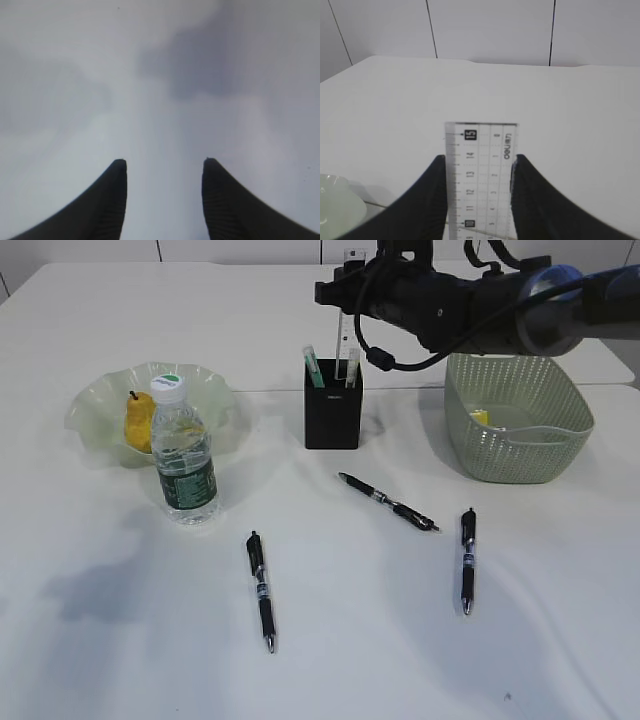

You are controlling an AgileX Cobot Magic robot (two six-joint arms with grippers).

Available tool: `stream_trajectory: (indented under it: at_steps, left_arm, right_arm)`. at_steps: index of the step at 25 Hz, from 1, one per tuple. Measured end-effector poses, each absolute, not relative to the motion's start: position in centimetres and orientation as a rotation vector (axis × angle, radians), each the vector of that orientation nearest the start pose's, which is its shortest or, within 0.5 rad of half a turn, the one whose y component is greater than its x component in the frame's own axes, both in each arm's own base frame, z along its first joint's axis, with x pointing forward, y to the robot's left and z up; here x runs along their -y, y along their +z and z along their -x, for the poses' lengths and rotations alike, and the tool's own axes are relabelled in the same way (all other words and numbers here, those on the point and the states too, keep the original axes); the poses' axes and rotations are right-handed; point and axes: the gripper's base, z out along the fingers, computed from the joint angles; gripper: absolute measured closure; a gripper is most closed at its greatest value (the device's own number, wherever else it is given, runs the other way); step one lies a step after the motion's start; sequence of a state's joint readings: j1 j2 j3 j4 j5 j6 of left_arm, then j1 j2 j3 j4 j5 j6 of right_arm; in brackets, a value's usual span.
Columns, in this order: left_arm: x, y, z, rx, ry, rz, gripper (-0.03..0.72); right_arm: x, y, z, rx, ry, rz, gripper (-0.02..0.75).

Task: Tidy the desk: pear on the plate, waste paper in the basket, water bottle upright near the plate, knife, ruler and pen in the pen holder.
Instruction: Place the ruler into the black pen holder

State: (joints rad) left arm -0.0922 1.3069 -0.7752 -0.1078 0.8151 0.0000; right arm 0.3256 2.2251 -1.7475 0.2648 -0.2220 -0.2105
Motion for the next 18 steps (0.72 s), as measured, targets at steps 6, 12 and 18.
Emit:
stream_trajectory:
  at_steps: [6,12,18]
  left_arm:
    - [2.8,23.2,-22.8,-2.807,-0.147,-0.041,0.347]
    - [2.8,23.2,-22.8,-2.805,-0.147,-0.041,0.347]
    - [2.8,23.2,-22.8,-2.805,-0.147,-0.041,0.347]
  right_arm:
    - [-16.7,22.4,-50.9,-1.755,0.243,0.179,0.458]
    - [-16.7,21.3,-51.1,-1.778,0.259,0.158,0.458]
    - [-16.8,20.5,-51.2,-1.808,0.264,0.163,0.458]
